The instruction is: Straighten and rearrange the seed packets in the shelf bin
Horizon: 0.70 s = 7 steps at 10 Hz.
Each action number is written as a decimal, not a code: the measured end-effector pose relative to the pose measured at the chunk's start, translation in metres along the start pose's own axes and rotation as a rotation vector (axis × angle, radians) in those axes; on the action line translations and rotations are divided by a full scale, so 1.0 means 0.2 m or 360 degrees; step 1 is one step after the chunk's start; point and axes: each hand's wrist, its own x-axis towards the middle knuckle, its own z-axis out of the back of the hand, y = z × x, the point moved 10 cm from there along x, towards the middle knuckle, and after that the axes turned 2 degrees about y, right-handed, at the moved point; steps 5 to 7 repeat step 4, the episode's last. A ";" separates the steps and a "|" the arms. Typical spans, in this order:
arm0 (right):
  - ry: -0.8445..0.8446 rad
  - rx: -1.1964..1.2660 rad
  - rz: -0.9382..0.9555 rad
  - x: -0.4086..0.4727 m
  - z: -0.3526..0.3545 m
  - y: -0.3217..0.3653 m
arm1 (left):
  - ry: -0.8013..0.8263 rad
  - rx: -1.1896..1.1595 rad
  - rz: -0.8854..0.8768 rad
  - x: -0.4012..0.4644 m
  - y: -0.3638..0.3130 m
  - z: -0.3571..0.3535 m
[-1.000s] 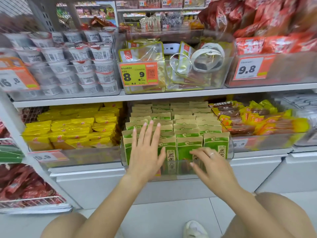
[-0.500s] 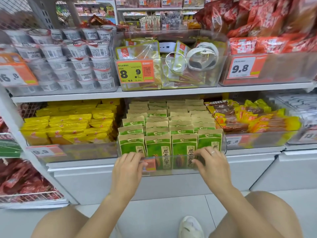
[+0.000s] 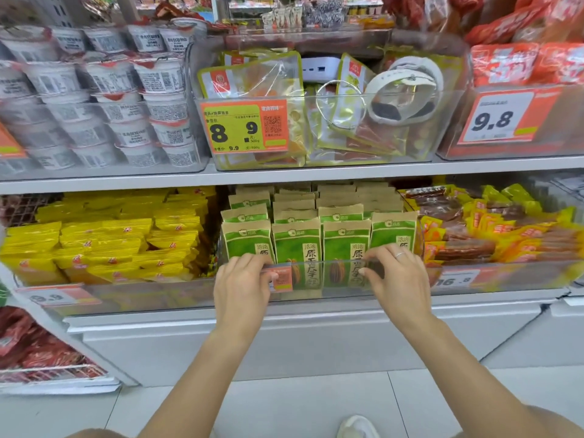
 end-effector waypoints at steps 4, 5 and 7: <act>-0.0030 -0.0164 0.0035 -0.11 -0.06 0.02 | -0.0262 0.0004 -0.0074 -0.18 -0.03 0.03; -0.0030 -0.0164 0.0035 -0.11 -0.06 0.02 | -0.0262 0.0004 -0.0074 -0.18 -0.03 0.03; -0.0030 -0.0164 0.0035 -0.11 -0.06 0.02 | -0.0262 0.0004 -0.0074 -0.18 -0.03 0.03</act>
